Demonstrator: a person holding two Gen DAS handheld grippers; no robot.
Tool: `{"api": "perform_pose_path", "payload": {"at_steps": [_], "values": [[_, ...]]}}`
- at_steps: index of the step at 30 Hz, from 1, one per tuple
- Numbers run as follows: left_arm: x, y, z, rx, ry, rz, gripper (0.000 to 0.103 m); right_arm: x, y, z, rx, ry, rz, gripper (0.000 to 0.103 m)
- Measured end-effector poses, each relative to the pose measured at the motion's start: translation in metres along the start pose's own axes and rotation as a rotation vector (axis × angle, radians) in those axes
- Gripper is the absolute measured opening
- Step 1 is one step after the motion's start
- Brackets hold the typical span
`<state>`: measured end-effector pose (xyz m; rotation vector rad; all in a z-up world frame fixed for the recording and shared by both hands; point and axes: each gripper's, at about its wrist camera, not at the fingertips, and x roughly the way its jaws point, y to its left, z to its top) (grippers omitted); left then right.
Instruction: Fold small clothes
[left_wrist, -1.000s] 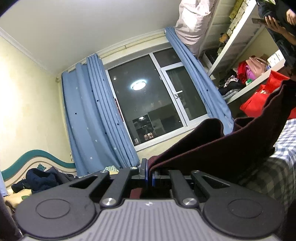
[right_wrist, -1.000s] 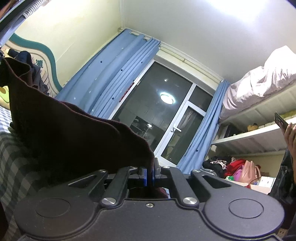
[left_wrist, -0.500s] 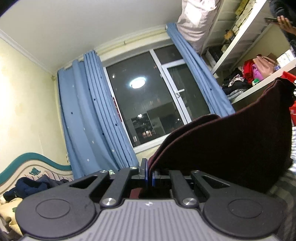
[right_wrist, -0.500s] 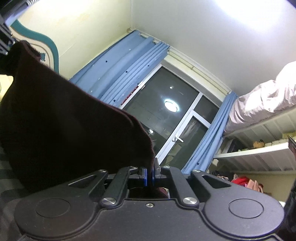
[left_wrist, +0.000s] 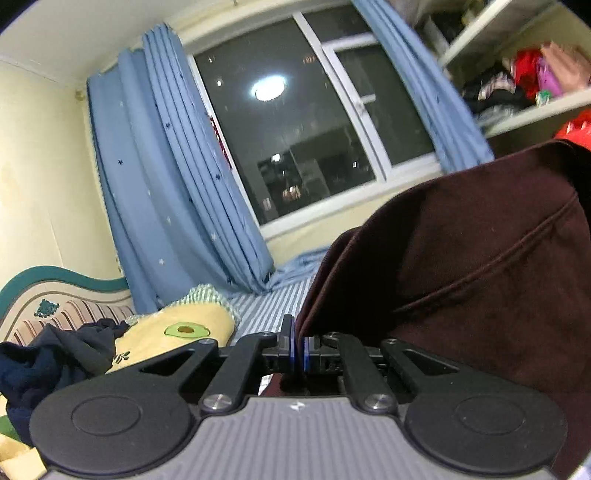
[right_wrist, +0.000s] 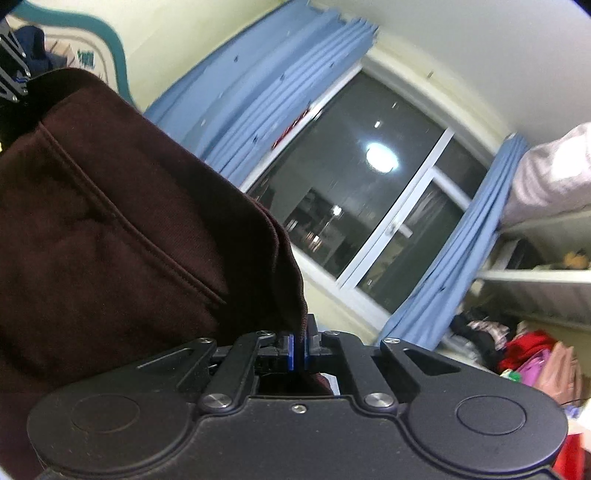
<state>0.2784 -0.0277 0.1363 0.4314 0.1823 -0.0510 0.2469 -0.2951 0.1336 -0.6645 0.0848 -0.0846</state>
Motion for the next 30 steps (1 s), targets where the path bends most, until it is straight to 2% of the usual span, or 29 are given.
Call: {"api": "perform_pose_path", "payload": {"at_steps": [3, 11, 19, 24, 25, 26, 27, 28, 29, 30], "values": [[0.038, -0.011, -0.007, 0.045, 0.05, 0.016, 0.003, 0.045, 0.013, -0.007, -0.021, 0.061, 0.025, 0.003], [0.128, -0.033, -0.037, 0.04, 0.229, -0.025, 0.004, 0.131, 0.047, -0.041, -0.035, 0.236, 0.126, 0.004], [0.173, -0.036, -0.065, 0.002, 0.365, -0.098, 0.005, 0.166, 0.073, -0.072, -0.027, 0.335, 0.204, 0.005], [0.181, -0.018, -0.071, -0.083, 0.407, -0.169, 0.013, 0.174, 0.07, -0.083, 0.038, 0.373, 0.252, 0.02], [0.182, -0.014, -0.071, -0.099, 0.413, -0.185, 0.017, 0.172, 0.069, -0.085, 0.046, 0.373, 0.249, 0.029], [0.183, -0.009, -0.072, -0.115, 0.42, -0.195, 0.029, 0.17, 0.069, -0.086, 0.057, 0.373, 0.247, 0.034], [0.183, -0.005, -0.071, -0.127, 0.425, -0.203, 0.038, 0.17, 0.066, -0.087, 0.072, 0.374, 0.247, 0.035], [0.183, 0.001, -0.071, -0.142, 0.42, -0.207, 0.057, 0.171, 0.064, -0.088, 0.09, 0.38, 0.247, 0.037], [0.183, 0.008, -0.071, -0.156, 0.409, -0.209, 0.069, 0.17, 0.062, -0.089, 0.109, 0.385, 0.25, 0.042], [0.182, 0.015, -0.07, -0.17, 0.4, -0.214, 0.072, 0.17, 0.058, -0.09, 0.133, 0.392, 0.255, 0.046]]}}
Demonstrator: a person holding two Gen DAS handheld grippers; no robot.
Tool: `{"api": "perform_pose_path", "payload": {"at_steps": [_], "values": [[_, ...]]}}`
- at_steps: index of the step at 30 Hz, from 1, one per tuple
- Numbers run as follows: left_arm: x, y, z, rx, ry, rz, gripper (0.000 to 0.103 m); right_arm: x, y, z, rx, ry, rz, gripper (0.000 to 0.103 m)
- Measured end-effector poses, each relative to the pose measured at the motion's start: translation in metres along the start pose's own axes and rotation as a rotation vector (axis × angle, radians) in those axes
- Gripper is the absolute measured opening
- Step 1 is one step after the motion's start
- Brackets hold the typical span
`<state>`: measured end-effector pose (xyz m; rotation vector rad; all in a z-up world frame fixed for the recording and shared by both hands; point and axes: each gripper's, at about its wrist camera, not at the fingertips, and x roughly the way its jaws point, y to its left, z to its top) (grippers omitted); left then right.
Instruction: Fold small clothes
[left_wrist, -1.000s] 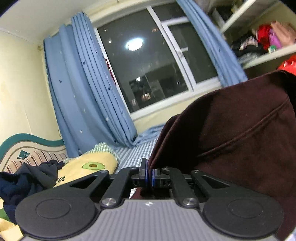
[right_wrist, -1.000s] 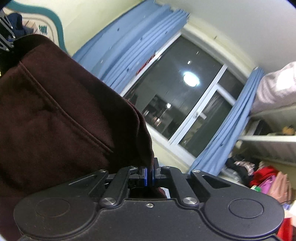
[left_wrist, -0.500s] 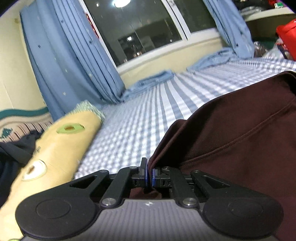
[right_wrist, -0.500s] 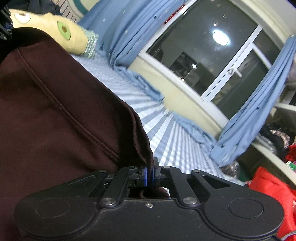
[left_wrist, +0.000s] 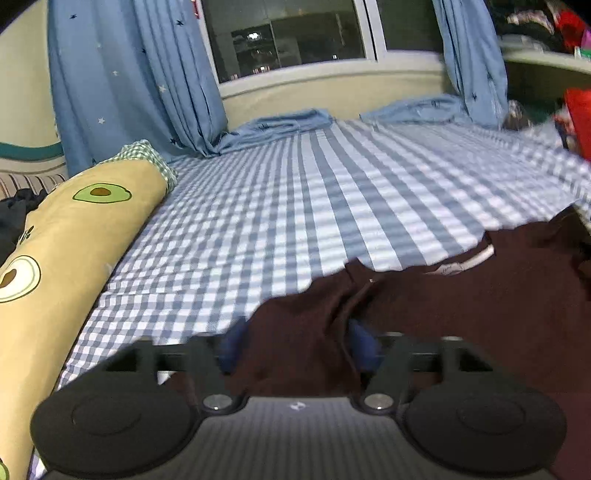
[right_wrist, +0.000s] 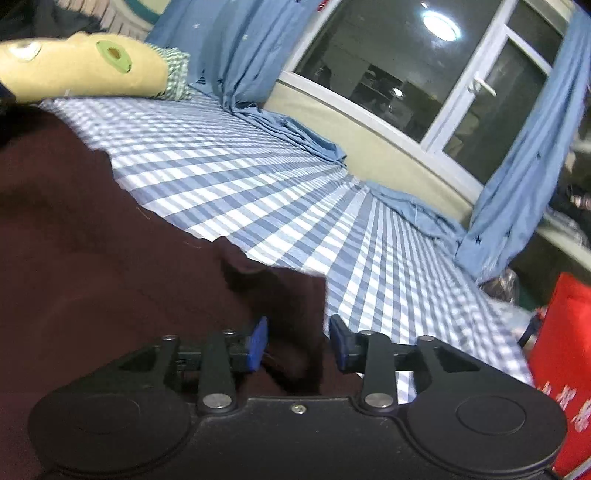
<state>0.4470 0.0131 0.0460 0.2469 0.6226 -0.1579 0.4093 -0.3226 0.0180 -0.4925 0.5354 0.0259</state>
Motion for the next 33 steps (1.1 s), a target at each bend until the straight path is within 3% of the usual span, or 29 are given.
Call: {"api": "perform_pose_path", "payload": {"at_steps": [2, 4, 8, 13, 22, 33], "values": [[-0.003, 0.012, 0.002, -0.025, 0.001, -0.01, 0.075, -0.001, -0.011, 0.0, 0.039, 0.002, 0.013, 0.062], [-0.004, 0.022, 0.006, -0.055, 0.003, -0.003, 0.081, -0.003, -0.018, -0.002, 0.072, 0.003, 0.019, 0.066], [-0.008, 0.033, 0.003, -0.099, -0.007, 0.014, 0.09, -0.013, -0.03, -0.011, 0.112, 0.002, 0.017, 0.087], [-0.012, 0.027, -0.02, -0.119, 0.009, 0.025, 0.095, -0.029, -0.048, -0.032, 0.183, 0.014, 0.034, 0.099], [0.001, 0.021, -0.058, -0.116, 0.047, 0.085, 0.098, -0.034, -0.057, -0.07, 0.324, 0.018, 0.007, 0.102], [0.009, 0.034, -0.077, -0.208, 0.063, 0.078, 0.102, -0.026, -0.051, -0.081, 0.34, 0.042, -0.036, 0.102]]}}
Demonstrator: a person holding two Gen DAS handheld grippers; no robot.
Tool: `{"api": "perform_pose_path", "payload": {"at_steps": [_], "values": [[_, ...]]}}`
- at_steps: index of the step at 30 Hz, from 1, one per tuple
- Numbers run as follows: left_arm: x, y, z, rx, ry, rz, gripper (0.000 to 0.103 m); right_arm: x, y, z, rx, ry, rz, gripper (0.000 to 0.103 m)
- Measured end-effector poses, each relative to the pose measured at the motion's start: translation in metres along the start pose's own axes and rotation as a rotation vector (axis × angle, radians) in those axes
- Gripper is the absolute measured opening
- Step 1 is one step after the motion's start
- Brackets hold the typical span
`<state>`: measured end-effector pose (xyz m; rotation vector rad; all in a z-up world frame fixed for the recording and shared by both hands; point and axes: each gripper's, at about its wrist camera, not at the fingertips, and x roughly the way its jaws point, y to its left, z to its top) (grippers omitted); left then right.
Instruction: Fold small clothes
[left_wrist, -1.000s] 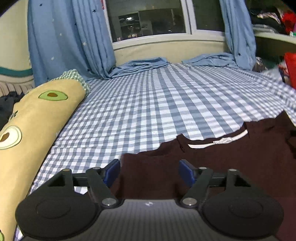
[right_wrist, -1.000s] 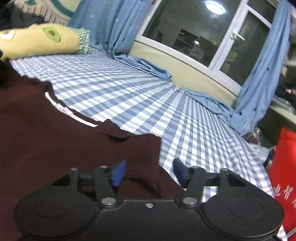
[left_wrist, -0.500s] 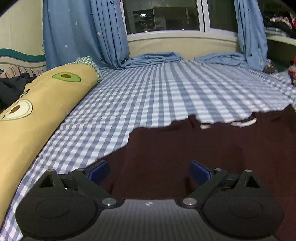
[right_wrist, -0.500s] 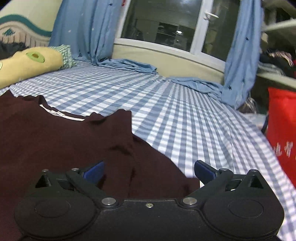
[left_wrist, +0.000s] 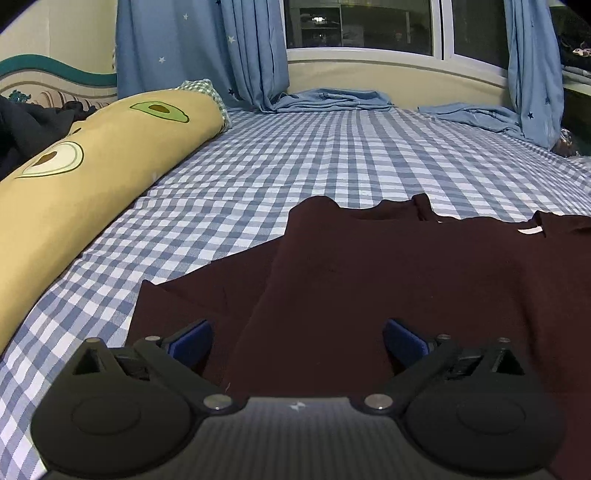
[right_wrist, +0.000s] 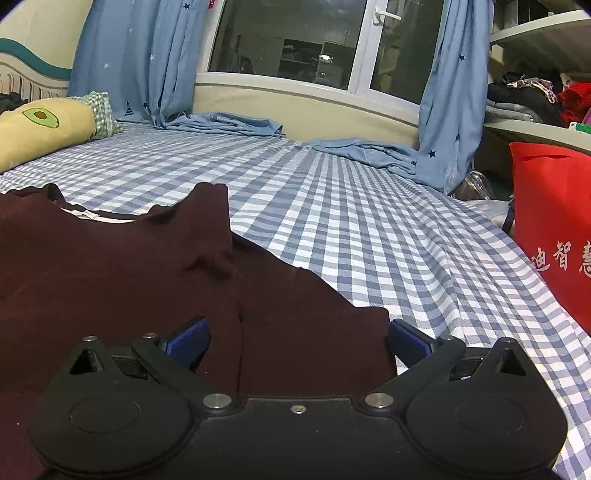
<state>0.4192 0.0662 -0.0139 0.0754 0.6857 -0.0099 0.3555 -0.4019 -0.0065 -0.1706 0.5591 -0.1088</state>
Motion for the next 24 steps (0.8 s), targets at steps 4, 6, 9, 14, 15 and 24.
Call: {"api": "perform_pose_path", "payload": {"at_steps": [4, 6, 9, 14, 15, 24], "values": [[0.0, 0.0, -0.001, -0.004, -0.001, -0.001, 0.102, 0.0, 0.001, 0.0, -0.005, 0.002, -0.002, 0.102], [0.0, -0.001, -0.001, -0.007, -0.001, -0.002, 0.102, 0.001, 0.001, 0.0, -0.003, 0.003, -0.001, 0.103], [0.0, -0.001, -0.001, -0.01, 0.0, -0.004, 0.102, 0.001, 0.001, 0.0, -0.004, 0.003, -0.002, 0.102], [-0.001, 0.002, -0.001, -0.025, 0.003, -0.021, 0.102, 0.002, 0.002, 0.0, -0.008, 0.007, -0.002, 0.103], [-0.001, 0.003, 0.0, -0.03, 0.003, -0.026, 0.102, 0.002, 0.002, 0.0, -0.009, 0.008, -0.002, 0.103], [0.007, -0.003, 0.015, 0.023, -0.02, -0.041, 0.102, 0.006, 0.0, 0.012, -0.082, -0.018, 0.081, 0.102]]}}
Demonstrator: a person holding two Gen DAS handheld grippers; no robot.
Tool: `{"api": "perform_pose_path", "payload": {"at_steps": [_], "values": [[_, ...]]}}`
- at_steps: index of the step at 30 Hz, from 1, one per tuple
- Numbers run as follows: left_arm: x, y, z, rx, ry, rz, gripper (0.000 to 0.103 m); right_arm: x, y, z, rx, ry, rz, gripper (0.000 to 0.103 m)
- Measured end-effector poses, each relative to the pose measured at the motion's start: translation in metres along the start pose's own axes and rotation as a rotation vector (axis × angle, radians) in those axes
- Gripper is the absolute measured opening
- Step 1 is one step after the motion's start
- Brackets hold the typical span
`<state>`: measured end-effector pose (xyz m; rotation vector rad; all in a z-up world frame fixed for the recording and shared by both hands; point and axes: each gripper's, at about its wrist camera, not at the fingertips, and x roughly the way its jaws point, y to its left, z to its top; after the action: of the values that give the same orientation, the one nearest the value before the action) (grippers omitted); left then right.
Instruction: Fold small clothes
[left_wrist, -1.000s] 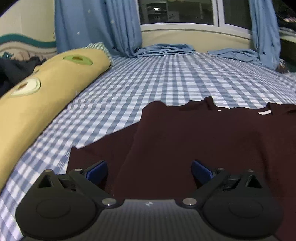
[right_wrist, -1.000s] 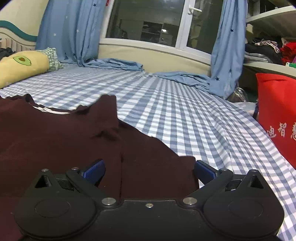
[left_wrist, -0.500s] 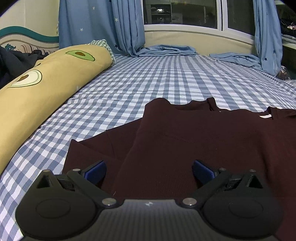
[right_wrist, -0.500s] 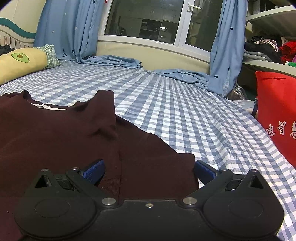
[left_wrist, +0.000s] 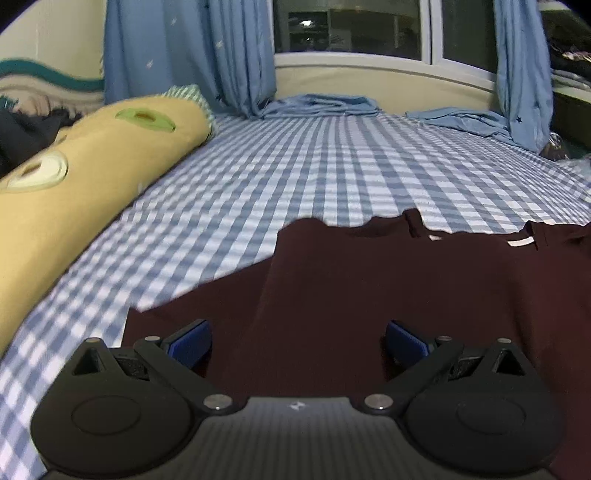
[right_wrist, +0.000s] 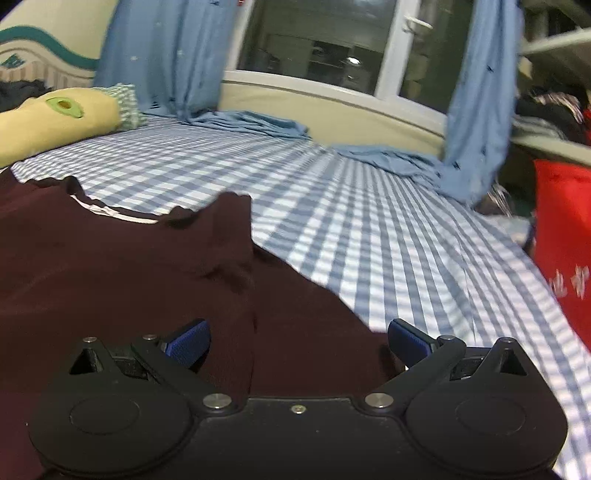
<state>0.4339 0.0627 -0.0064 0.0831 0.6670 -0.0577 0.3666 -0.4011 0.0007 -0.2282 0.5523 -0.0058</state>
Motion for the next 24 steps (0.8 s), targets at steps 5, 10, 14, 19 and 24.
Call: {"api": "perform_pose_path", "payload": {"at_steps": [5, 10, 14, 19, 24], "values": [[0.012, -0.005, 0.009, 0.05, 0.021, -0.012, 0.102, 0.008, 0.003, 0.011, -0.029, -0.027, 0.109, 0.098], [0.017, 0.002, 0.016, 0.024, 0.007, -0.029, 0.102, 0.018, 0.014, 0.018, -0.101, -0.033, 0.151, 0.082], [0.023, 0.011, 0.025, 0.001, -0.001, -0.032, 0.102, 0.026, 0.019, 0.024, -0.131, -0.021, 0.168, 0.05], [0.032, 0.017, 0.036, -0.029, -0.004, -0.081, 0.079, 0.033, 0.017, 0.033, -0.106, -0.025, 0.193, 0.028], [0.044, 0.013, 0.041, -0.037, 0.029, -0.066, 0.032, 0.03, 0.015, 0.034, -0.092, -0.042, 0.169, 0.011]]}}
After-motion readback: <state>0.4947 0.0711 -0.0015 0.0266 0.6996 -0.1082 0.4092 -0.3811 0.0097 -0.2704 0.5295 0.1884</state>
